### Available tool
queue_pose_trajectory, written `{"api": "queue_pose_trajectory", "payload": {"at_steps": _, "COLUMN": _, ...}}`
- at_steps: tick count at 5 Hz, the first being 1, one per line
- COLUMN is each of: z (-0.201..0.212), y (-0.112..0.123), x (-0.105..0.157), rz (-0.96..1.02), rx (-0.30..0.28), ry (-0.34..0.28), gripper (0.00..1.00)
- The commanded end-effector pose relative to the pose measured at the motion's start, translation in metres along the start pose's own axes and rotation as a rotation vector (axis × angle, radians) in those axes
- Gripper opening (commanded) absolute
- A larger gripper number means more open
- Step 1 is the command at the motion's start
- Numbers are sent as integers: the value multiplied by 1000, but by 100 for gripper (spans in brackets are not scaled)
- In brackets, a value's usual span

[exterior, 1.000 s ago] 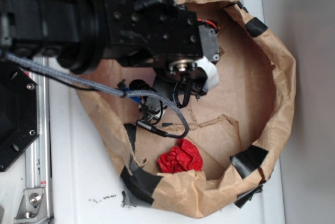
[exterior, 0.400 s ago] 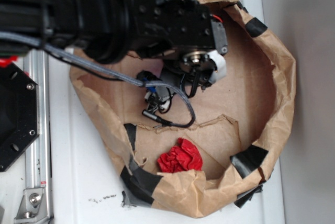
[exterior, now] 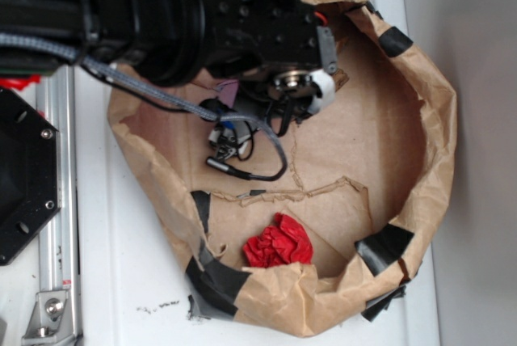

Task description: Grab the yellow duck.

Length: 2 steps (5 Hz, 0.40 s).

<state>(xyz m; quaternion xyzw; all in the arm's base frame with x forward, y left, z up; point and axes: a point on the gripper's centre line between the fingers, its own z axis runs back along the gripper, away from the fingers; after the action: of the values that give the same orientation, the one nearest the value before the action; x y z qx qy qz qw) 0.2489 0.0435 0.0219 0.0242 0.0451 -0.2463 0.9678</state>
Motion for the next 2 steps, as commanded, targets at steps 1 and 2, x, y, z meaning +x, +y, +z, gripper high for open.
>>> {"api": "queue_pose_trajectory", "payload": {"at_steps": 1, "z": 22, "y": 10, "x": 1, "rz": 31, "rx": 59, "ry": -66, "gripper": 100}}
{"api": "queue_pose_trajectory", "payload": {"at_steps": 2, "z": 26, "y": 11, "x": 4, "rz": 29, "rx": 39, "ry": -81, "gripper": 100}}
